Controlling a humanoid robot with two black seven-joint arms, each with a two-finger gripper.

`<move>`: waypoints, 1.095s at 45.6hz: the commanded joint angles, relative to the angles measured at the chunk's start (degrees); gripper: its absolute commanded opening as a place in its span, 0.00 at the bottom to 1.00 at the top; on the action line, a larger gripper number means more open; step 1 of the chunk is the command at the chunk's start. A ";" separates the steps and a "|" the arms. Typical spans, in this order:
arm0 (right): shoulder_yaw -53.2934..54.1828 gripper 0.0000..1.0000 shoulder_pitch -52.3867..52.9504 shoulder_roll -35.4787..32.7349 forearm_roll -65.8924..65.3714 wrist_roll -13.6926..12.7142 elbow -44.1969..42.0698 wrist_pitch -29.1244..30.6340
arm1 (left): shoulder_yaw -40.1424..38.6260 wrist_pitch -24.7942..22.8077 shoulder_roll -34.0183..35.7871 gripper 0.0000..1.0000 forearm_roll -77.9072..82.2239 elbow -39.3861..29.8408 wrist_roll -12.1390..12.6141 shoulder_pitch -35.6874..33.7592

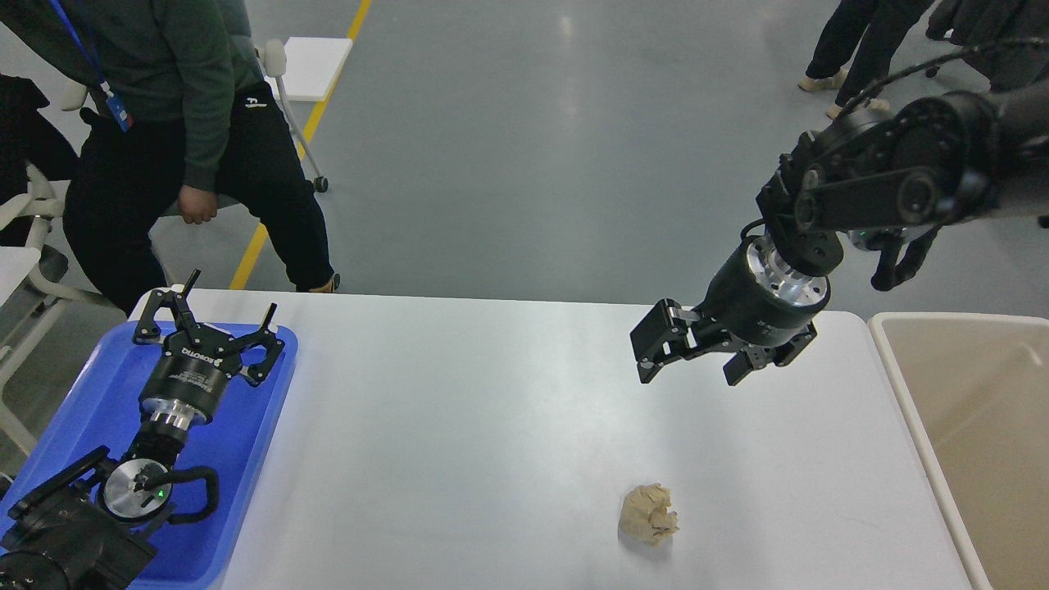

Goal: Tidy desktop
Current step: 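Lower the right gripper down onto the crumpled beige paper ball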

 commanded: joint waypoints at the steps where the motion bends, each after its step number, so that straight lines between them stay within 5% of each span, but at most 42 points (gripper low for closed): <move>1: 0.74 1.00 -9.89 2.40 0.38 -0.01 0.06 -11.09 | 0.00 0.00 0.00 0.99 0.00 0.03 0.00 0.01; 50: 3.56 1.00 -32.39 4.07 0.82 -0.27 -0.47 -41.85 | 0.00 0.00 0.00 0.99 0.00 -0.06 0.00 0.01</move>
